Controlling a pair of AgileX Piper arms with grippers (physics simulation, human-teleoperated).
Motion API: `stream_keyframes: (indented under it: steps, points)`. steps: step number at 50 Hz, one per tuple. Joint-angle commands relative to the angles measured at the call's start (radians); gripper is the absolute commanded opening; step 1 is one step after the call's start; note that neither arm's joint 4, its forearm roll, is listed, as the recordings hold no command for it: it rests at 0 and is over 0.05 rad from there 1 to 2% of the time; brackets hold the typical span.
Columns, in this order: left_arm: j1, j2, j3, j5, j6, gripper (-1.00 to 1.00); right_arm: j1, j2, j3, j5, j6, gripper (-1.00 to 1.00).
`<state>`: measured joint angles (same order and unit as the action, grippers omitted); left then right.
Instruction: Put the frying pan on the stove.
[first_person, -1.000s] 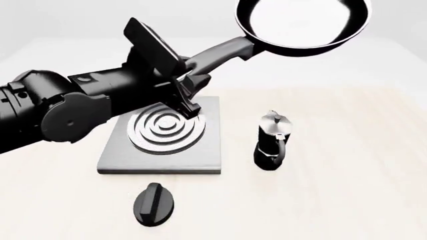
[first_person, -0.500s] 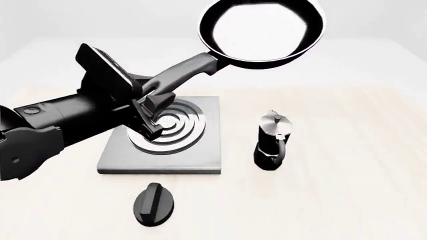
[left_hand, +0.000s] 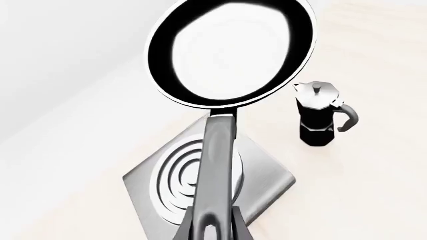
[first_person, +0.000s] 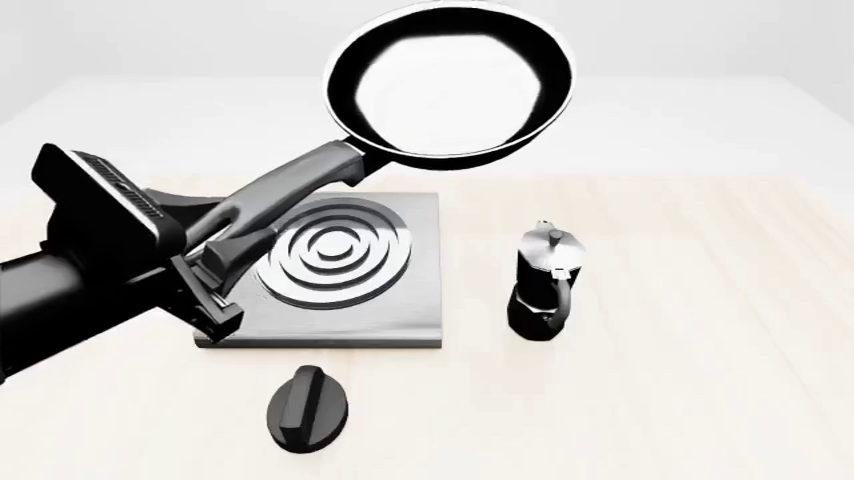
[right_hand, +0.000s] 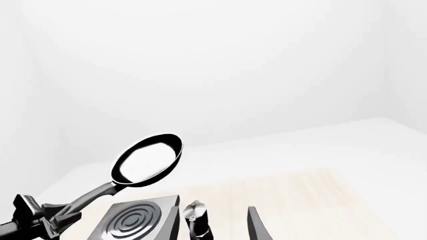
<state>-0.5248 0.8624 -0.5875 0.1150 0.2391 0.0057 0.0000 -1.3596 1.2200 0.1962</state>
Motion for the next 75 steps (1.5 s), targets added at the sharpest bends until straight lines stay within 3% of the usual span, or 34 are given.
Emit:
stream_keyframes:
  steps: [1,15,39,75]
  points:
    - [0.034,-0.173,0.057,0.063,0.000,-1.00,-0.012,0.000,0.012,0.000,-0.014,1.00]
    - [0.072,-0.309,0.103,0.151,-0.017,-1.00,-0.011,0.000,0.013,0.000,-0.015,1.00]
    - [0.138,-0.442,0.266,0.145,-0.067,-1.00,-0.009,0.000,0.013,0.000,-0.018,1.00]
    - [0.199,-0.455,0.389,0.071,-0.085,-1.00,-0.010,0.000,0.017,0.000,-0.018,1.00]
